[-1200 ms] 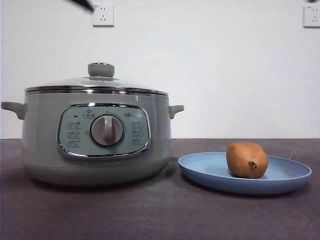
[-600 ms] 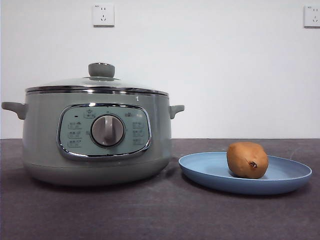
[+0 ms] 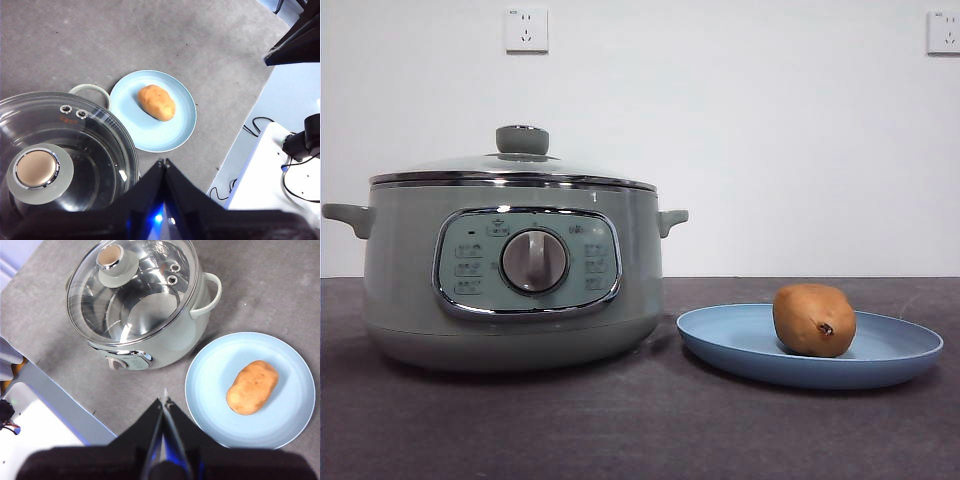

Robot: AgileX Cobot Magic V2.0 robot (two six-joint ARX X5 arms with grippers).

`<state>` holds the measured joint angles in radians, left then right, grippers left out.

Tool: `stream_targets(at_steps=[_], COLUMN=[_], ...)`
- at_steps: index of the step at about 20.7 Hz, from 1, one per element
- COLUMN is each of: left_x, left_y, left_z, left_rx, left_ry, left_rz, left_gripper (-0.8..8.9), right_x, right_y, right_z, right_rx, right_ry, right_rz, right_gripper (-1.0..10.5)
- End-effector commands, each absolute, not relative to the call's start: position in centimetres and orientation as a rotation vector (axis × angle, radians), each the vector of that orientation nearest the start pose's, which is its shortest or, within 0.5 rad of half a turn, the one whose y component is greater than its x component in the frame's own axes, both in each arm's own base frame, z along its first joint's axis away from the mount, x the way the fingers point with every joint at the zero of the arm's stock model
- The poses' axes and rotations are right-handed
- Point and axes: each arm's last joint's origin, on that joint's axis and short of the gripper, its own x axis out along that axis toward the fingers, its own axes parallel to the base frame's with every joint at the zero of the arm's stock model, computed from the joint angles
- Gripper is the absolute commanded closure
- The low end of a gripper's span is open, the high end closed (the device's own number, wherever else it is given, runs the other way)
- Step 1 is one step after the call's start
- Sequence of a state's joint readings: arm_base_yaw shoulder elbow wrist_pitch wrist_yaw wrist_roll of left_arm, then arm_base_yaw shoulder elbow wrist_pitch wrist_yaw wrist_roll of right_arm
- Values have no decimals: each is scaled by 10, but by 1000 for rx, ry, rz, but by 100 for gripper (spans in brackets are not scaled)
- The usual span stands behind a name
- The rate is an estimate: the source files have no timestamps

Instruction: Take the potato out from the steamer,put the potato on the plate,close the lid

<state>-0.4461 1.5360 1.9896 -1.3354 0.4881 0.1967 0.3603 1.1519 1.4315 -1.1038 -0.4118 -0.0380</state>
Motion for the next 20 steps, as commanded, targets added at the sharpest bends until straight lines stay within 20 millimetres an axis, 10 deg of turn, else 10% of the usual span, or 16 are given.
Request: stream_targets(at_steps=[1, 20], left_x=[234, 210], left_y=[-126, -109], left_z=[454, 488], left_rx=[139, 174], left_ry=[845, 589], left_rz=[-951, -818], left_gripper=[817, 817], right_x=[180, 180], right_y=[80, 80], right_z=[401, 401], right_rx=[-19, -19], right_ry=[808, 809], right_rz=[749, 748], right_gripper=[948, 948])
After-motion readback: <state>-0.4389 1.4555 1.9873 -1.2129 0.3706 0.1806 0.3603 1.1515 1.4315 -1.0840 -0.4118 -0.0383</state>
